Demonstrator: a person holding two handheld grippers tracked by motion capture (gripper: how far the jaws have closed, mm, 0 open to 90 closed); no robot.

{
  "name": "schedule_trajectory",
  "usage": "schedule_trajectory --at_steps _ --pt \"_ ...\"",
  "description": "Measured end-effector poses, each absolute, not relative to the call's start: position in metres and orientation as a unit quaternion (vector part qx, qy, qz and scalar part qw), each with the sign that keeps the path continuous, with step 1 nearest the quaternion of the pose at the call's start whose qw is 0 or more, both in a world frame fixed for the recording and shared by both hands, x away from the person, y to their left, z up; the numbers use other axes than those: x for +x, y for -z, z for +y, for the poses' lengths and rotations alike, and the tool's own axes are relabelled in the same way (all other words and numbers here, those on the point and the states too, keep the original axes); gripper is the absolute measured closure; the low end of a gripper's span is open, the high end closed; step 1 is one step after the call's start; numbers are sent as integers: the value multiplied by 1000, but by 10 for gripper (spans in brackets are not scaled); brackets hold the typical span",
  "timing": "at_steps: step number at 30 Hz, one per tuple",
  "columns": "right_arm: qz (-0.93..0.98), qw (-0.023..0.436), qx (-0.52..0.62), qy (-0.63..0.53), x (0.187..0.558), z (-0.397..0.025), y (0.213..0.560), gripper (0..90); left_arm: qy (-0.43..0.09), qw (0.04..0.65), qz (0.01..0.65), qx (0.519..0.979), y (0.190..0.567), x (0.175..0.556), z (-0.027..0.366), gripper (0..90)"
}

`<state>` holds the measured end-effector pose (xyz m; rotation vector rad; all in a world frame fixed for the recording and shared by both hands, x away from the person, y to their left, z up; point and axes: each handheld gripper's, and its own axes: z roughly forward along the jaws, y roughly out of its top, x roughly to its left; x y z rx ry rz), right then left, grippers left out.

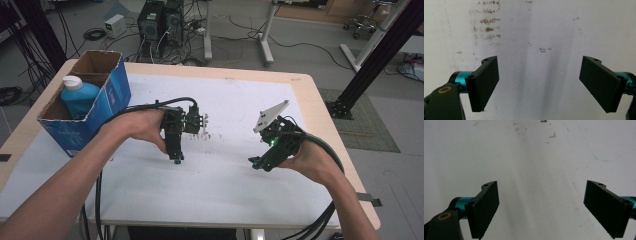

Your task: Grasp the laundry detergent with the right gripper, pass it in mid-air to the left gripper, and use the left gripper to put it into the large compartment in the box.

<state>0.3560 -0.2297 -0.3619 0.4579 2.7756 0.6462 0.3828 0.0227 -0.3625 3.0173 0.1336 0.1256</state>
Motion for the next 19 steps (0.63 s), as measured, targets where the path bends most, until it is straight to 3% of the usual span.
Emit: schedule_trajectory --at_steps 19 --pt "953 131 158 -224 354 -231 360 125 -36 59 38 997 362 380 24 162"
